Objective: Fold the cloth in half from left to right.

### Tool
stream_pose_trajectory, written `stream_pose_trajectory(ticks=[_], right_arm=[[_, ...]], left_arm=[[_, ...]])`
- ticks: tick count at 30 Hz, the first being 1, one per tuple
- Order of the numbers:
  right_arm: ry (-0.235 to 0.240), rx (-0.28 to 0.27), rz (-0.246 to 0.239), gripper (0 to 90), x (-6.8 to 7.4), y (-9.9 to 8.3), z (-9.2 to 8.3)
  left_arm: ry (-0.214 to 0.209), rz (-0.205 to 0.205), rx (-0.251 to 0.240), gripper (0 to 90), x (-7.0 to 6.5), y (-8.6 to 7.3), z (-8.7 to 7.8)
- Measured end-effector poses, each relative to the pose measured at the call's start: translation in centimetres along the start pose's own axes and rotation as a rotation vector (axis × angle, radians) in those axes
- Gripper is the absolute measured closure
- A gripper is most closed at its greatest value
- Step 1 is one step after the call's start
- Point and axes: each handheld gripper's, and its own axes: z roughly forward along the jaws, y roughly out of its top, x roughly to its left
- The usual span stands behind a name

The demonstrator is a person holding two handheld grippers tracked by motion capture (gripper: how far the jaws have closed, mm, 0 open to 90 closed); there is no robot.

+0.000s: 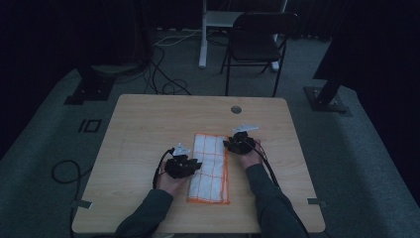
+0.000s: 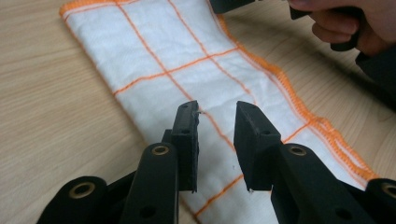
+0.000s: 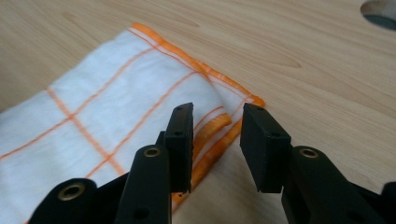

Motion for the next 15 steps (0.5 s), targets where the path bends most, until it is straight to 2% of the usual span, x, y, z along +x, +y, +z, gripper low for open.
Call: stream_pose_trajectory(ticks=[3, 4, 5, 7, 12, 15], right_arm=[[0.034, 0.002, 0.000, 69.7, 0.0, 0.1, 0.3], [0.038, 0.012, -0.004, 74.0, 0.1, 0.1, 0.4], [0.038, 0.012, -0.004, 74.0, 0.1, 0.1, 0.4], [0.036, 0.022, -0.022, 87.0, 0.1, 0.2, 0.3], [0.002, -0.031, -0.102, 87.7, 0.8, 1.1, -0.8], [-0.022, -0.054, -0.128, 85.9, 1.0, 1.8, -1.3]], left_arm=[[-0.001, 0.003, 0.005, 71.1, 0.0, -0.1, 0.1], [0.000, 0.006, 0.011, 71.1, 0.0, -0.2, 0.2], [0.000, 0.006, 0.011, 71.1, 0.0, -0.2, 0.2], [-0.004, 0.004, 0.012, 71.1, -0.1, -0.2, 0.3], [-0.004, 0.007, 0.014, 71.1, -0.1, -0.2, 0.4], [-0.003, 0.010, 0.017, 71.1, -0.1, -0.2, 0.5]])
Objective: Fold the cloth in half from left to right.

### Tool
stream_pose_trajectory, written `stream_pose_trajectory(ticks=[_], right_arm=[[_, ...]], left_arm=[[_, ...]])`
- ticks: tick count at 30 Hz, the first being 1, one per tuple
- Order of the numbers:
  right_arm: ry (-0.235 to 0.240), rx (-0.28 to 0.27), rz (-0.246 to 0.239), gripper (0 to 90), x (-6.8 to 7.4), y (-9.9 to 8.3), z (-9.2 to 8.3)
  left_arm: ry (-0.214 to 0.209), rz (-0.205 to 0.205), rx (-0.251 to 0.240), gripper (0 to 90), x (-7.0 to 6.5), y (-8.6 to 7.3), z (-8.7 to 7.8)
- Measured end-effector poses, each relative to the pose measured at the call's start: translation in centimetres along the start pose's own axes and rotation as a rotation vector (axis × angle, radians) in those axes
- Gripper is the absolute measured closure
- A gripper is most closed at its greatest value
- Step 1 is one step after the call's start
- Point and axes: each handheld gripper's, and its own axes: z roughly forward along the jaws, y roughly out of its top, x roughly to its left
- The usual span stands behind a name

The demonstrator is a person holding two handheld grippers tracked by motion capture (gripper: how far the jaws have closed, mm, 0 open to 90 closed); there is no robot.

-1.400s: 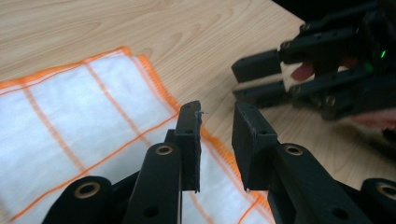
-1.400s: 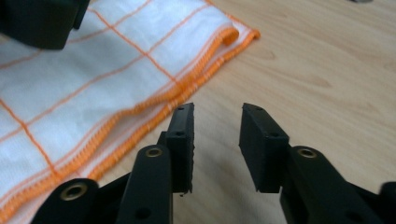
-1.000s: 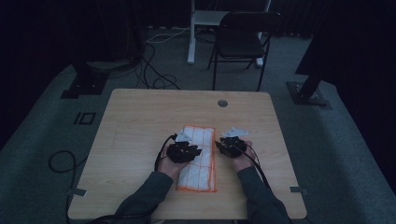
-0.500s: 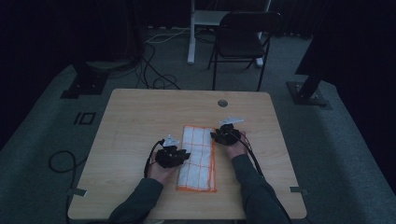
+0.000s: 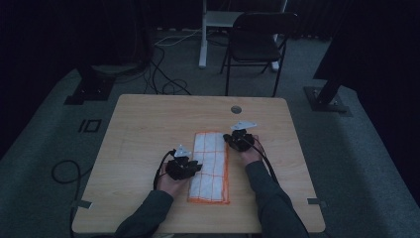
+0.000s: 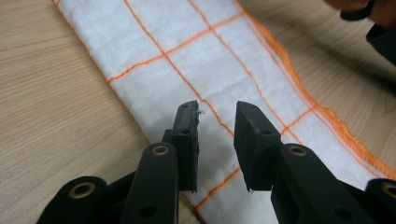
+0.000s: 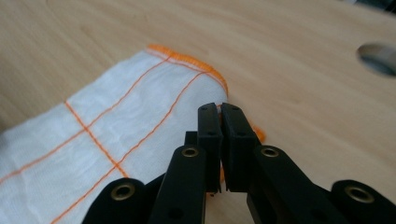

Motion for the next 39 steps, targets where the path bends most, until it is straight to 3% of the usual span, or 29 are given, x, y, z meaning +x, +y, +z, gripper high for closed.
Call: stream_pose_trajectory(ticks=[3, 6, 25, 39], right_arm=[[-0.083, 0.015, -0.022, 72.6, -0.1, 0.3, 0.1], [-0.102, 0.032, 0.003, 68.9, -0.4, 0.2, 0.1], [-0.074, 0.038, -0.001, 63.7, 0.6, -0.4, 0.5], [-0.054, 0.040, 0.002, 60.9, 1.0, -0.9, 0.7]], left_arm=[[0.002, -0.004, -0.006, 71.1, 0.1, 0.0, -0.1], [0.007, -0.006, -0.014, 71.0, 0.2, 0.1, -0.1], [0.038, -0.017, -0.070, 68.1, 2.6, 1.3, -0.8], [0.085, 0.021, -0.105, 62.9, 3.4, 2.3, -0.5]])
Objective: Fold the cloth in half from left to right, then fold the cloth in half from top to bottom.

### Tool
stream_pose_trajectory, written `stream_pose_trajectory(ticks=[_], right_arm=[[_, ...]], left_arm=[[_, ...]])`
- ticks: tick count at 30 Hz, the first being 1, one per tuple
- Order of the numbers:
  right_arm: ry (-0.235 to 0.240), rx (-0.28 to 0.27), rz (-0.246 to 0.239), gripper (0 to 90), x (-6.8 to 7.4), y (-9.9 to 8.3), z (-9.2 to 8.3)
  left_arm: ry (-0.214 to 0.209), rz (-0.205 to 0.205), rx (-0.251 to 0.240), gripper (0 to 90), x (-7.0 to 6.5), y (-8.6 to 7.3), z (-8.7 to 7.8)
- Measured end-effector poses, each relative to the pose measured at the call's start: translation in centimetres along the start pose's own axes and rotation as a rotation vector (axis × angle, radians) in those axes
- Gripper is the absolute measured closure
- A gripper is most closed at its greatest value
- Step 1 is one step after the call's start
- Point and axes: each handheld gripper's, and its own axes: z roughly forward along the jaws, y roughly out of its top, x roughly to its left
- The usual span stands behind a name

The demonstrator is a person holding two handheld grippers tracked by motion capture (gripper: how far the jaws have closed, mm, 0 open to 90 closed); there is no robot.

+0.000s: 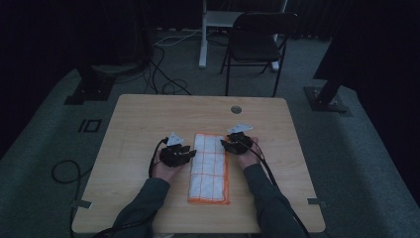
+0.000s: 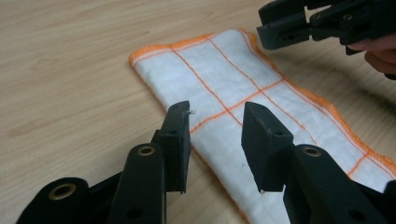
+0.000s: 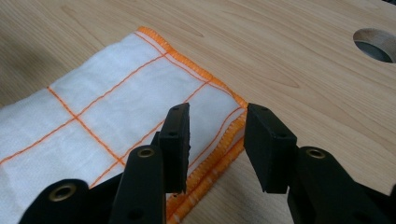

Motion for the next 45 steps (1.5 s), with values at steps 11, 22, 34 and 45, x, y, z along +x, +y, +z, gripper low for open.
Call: stream_pose_trajectory(ticks=[11, 22, 34, 45], right_arm=[[0.001, 0.004, 0.015, 59.7, -0.2, -0.4, 0.3], [-0.006, 0.021, 0.047, 58.5, -0.5, -0.9, 0.8], [-0.019, 0.026, 0.125, 57.0, -1.0, -1.2, 1.6], [-0.014, 0.052, 0.134, 60.3, -1.3, -0.8, 2.4]], left_arm=[[0.039, 0.007, -0.030, 61.5, 0.6, 1.2, 1.0], [0.092, -0.006, -0.004, 59.1, 2.0, 1.9, 2.6], [0.142, -0.031, 0.041, 57.4, 2.5, 1.9, 5.1], [0.170, -0.061, 0.060, 57.0, 2.9, 2.0, 6.2]])
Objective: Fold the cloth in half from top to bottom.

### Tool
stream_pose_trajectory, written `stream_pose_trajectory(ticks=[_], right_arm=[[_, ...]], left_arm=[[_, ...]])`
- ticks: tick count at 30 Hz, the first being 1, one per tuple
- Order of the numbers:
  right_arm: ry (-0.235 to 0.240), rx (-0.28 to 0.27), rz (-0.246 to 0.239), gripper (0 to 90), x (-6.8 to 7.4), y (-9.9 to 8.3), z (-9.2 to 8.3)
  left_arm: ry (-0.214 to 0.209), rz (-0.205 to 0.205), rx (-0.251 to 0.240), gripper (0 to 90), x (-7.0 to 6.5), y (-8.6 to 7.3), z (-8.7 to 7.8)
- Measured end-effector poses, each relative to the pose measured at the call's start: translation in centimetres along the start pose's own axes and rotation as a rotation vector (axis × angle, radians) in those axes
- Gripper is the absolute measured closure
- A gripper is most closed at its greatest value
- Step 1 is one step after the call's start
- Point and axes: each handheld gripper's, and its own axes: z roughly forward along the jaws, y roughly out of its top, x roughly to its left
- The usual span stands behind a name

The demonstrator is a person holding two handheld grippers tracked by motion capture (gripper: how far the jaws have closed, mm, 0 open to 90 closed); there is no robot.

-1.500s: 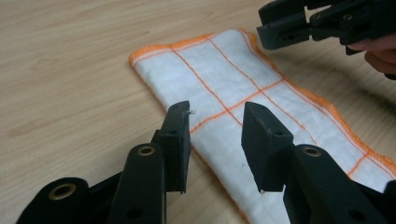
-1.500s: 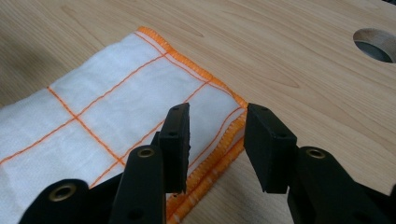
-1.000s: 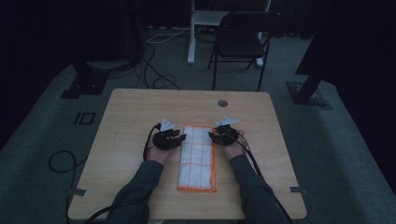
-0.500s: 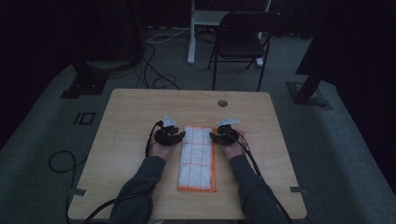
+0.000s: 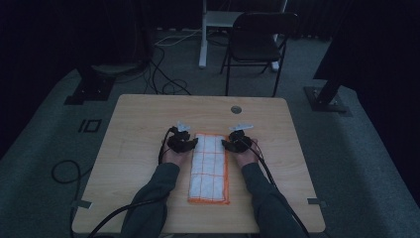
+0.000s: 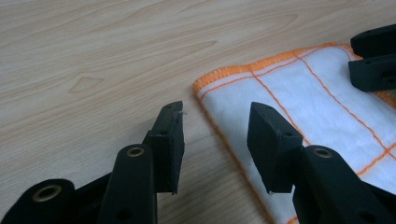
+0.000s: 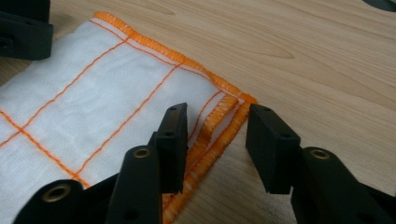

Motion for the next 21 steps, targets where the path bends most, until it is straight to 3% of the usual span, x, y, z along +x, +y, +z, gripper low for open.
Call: stream_pose_trajectory(ticks=[5, 10, 17, 19, 21], right_arm=[[0.031, 0.008, -0.004, 67.7, -0.12, 0.16, 0.05], [0.071, 0.020, 0.004, 80.8, -0.46, 0.53, 0.30], [0.051, 0.020, -0.026, 85.2, -0.22, 0.99, 0.73], [0.042, 0.015, -0.031, 85.6, -0.10, 0.96, 0.75], [0.033, 0.014, -0.041, 85.8, 0.04, 0.95, 0.72]], left_arm=[[0.004, -0.003, 0.014, 56.7, -0.08, -0.09, 0.39], [0.006, -0.012, 0.019, 55.9, -0.05, -0.07, 0.59], [-0.002, -0.047, 0.023, 55.5, 0.32, 0.09, 0.83], [-0.013, -0.054, 0.029, 59.8, 0.33, 0.21, 0.87], [-0.027, -0.037, 0.037, 70.9, 0.13, 0.30, 0.93]])
